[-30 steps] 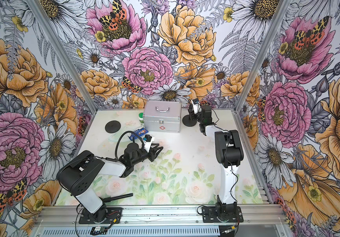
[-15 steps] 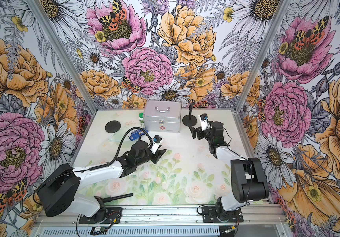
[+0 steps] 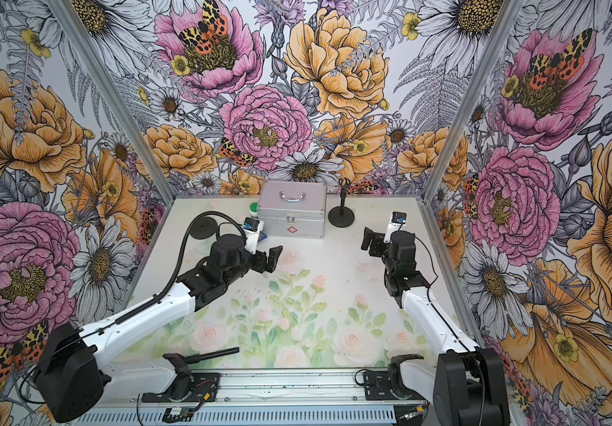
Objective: Assemble a microphone stand
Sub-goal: Move the microphone stand base to the center of the board.
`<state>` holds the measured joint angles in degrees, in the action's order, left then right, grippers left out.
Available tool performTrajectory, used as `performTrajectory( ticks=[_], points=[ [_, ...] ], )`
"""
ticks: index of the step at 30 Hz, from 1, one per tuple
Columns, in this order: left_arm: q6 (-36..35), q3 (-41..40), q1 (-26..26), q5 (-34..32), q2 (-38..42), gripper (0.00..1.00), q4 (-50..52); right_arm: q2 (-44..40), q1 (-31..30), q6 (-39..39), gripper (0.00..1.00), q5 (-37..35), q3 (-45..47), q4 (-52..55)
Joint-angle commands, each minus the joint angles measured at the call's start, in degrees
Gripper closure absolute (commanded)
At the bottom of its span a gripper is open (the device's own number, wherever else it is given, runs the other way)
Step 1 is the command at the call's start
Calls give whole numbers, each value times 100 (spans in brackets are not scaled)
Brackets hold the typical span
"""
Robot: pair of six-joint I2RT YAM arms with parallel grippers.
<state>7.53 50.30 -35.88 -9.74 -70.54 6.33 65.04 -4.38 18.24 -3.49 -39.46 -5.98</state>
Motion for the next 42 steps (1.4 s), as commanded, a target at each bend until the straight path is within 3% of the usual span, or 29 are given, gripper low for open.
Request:
performTrajectory(
  ticks=[1, 6, 9, 12, 18, 23, 29, 34, 42],
  points=[
    [732, 477, 567, -447, 65, 1, 866, -96, 13, 250, 0, -531, -426, 920],
    [1209, 1093, 1592, -323, -358, 1, 1395, -61, 8, -11, 0, -180, -386, 1028],
    [2125, 1266, 2310, 238, -585, 1, 1485, 123, 1, 109, 0, 209, -379, 1025],
    [2551, 1752, 2970, 1572, -1157, 1, 1577, 302, -53, 344, 0, 483, -347, 1020],
    [2077, 2990, 3100, 1443, -2248, 1, 2388, 213, -488, 568, 0, 494, -22, 993],
    [2078, 3810, 3209, 1476, -3026, 1, 2690, -277, -814, 664, 0, 421, 286, 1256],
    [2103, 4103, 3341, 627, -3794, 1, 2712, -935, -1002, 706, 0, -42, 490, 1774],
    [1879, 4428, 3469, 364, -4419, 1, 2807, -1451, -1069, 953, 0, -514, 415, 2052],
    [1235, 5080, 3534, -121, -5178, 1, 2872, -1444, -1070, 338, 0, -890, 15, 2050]
  ],
)
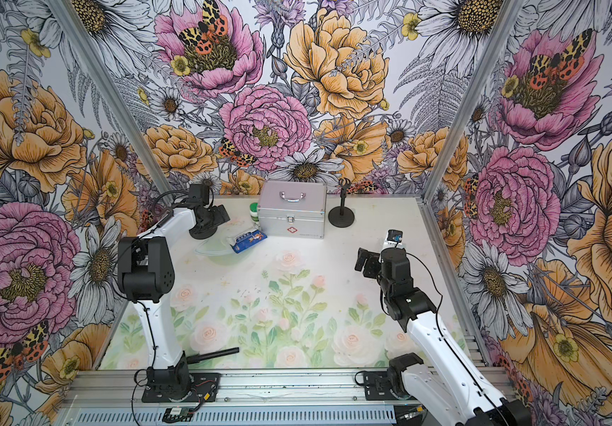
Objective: Assemble a microphone stand
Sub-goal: Move the microphone stand base to the center of the board.
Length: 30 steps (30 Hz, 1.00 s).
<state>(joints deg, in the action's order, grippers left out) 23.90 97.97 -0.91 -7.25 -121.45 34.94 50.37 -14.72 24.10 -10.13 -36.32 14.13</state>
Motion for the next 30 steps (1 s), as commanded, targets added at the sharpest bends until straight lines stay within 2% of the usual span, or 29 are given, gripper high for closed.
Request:
performTrajectory(
  ticks=[1, 4, 7, 10, 16, 19, 22, 30],
  points=[
    [-469, 404, 42, -403, -174, 1, 21, 35, -40, -264, 0, -160, -321, 44],
    [-657, 684, 81, -427, -416, 1, 27, -7, -48, -149, 0, 134, -251, 42],
    [-858, 967, 113, -862, -634, 1, 90, -120, -48, 9, 0, 409, -45, 34],
    [-1087, 1109, 173, -875, -851, 1, 158, -253, -47, 42, 0, 586, 151, 44],
    [-1320, 1496, 281, -515, -1327, 1, 478, -743, -46, -30, 0, 426, 501, 37],
    [-1352, 1505, 353, -83, -1438, 1, 514, -785, -45, -147, 0, 311, 500, 29],
    [-1503, 1556, 386, 347, -1538, 1, 531, -636, -48, -181, 0, 433, 368, 39],
    [-1673, 1790, 413, 659, -1770, 1, 637, -31, -51, 11, 0, 686, -30, 61]
  ],
)
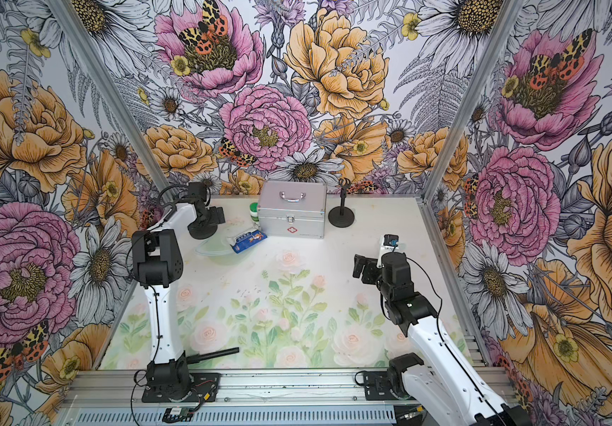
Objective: Assemble a microphone stand
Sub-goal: Move the microphone stand base to the center of the board.
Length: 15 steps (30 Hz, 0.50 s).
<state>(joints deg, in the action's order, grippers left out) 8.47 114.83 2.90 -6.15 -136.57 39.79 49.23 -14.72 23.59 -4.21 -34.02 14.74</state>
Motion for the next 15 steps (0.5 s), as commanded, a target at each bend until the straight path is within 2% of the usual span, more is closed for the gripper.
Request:
performTrajectory(
  ticks=[1, 5, 9, 15],
  points=[
    [-97, 125, 35, 639, -290, 1, 160, 108, -49, 75, 0, 47, -280, 2],
    [-12, 94, 3, 948, -309, 1, 159, 154, -47, 249, 0, -121, -306, -26],
    [-70, -93, -80, 826, -238, 1, 152, 293, -51, 306, 0, -132, -351, -16],
    [-264, -47, -198, 1034, -257, 1, 169, 317, -52, 317, 0, -196, -359, -16]
  ],
)
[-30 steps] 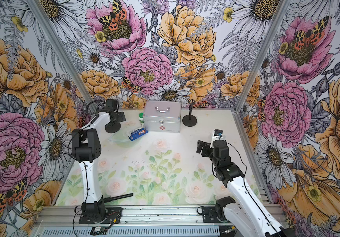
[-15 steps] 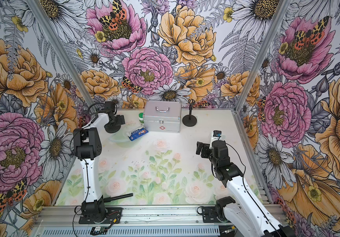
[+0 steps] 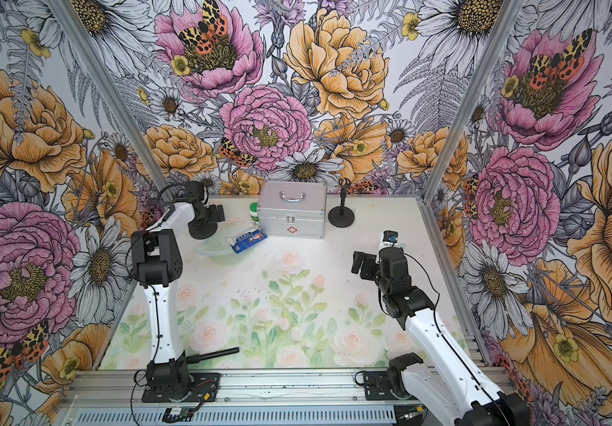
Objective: Assemble a microphone stand
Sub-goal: Move the microphone stand base to the center of the board.
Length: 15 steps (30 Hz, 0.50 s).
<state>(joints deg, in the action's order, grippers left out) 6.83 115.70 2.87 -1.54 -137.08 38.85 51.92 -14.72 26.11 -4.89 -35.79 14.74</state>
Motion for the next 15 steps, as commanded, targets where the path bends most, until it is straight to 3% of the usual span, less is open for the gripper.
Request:
performTrajectory(
  ticks=[1, 15],
  points=[
    [-107, -131, -205, 638, -199, 1, 263, 75, -47, 42, 0, -132, -198, -16],
    [117, -850, -37, 349, 230, 1, 276, 435, -48, -181, 0, -156, -365, -24]
  ],
)
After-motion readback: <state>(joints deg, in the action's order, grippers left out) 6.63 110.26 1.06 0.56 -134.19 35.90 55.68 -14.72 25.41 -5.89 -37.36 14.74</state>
